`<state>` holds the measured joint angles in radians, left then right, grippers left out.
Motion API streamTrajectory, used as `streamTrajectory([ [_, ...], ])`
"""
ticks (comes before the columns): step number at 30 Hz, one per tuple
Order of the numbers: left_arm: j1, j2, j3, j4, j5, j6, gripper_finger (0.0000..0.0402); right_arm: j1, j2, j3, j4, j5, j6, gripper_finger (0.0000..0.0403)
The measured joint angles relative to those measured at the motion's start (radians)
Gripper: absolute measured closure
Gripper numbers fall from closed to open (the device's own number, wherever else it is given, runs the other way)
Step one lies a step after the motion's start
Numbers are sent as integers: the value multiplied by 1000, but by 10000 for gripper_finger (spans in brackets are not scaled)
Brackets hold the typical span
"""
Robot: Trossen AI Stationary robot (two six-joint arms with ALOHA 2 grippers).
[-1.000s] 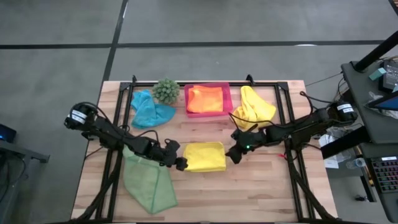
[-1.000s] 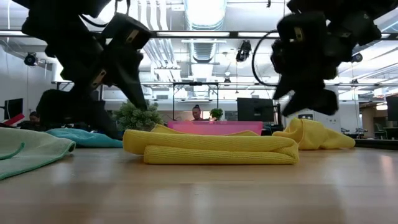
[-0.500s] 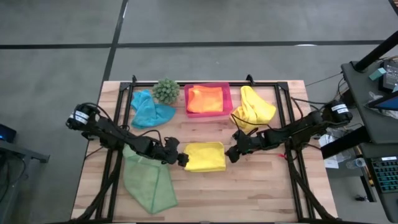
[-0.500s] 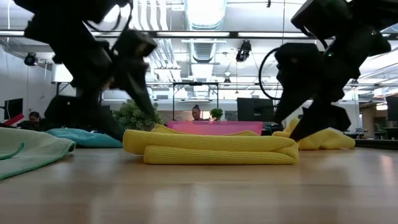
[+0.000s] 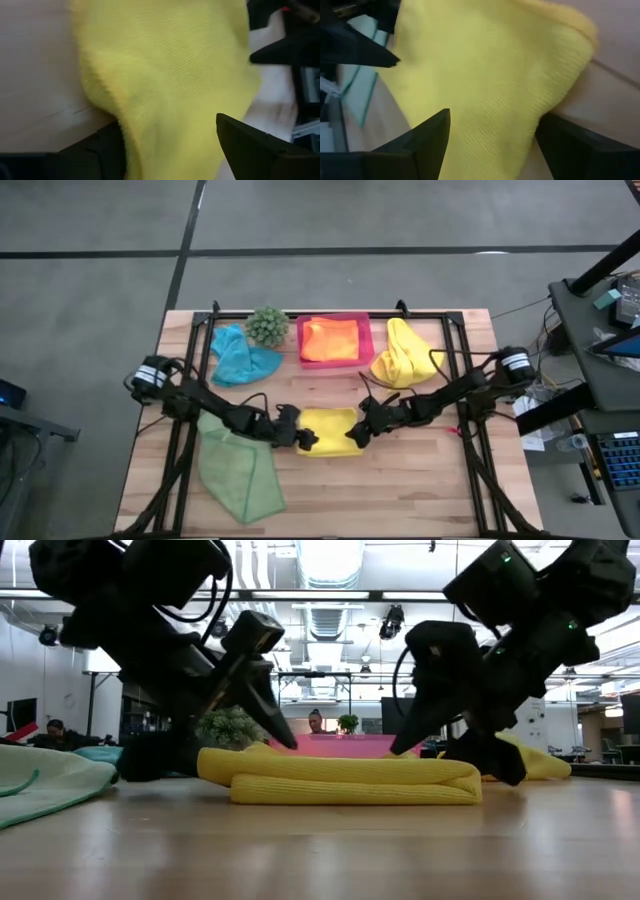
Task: Fold microfiber towels
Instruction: Put the folded yellow microfiber towel into the red bin
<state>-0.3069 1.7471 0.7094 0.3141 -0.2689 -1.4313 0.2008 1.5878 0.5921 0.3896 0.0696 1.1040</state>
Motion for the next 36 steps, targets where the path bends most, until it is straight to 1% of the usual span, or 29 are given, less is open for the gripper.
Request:
streamTrajectory([
  [5, 0, 40, 1, 91, -2, 3, 140, 0, 41, 20, 45, -17, -16, 148],
  [7, -1, 49, 6, 94, 1, 7, 140, 0, 50, 25, 50, -17, -23, 158],
  [9, -2, 59, 12, 94, 1, 8, 146, 0, 50, 26, 52, -17, -24, 171],
  [11, -2, 65, 17, 90, 1, 20, 161, -3, 50, 26, 57, -17, -28, 188],
  [16, -2, 71, 26, 82, 4, 42, 225, -5, 47, 26, 69, -17, -44, 243],
  [25, -3, 71, 34, 76, 3, 85, 380, -5, 45, 26, 112, -17, -103, 372],
  [26, -4, 68, 34, 76, 0, 91, 390, -5, 40, 26, 118, -17, -113, 383],
  [29, -4, 52, 31, 69, -10, 122, 393, -5, 15, 25, 114, -17, -134, 388],
  [36, 21, -41, 29, 83, -29, 207, 399, -14, -79, 25, 96, -17, -188, 389],
])
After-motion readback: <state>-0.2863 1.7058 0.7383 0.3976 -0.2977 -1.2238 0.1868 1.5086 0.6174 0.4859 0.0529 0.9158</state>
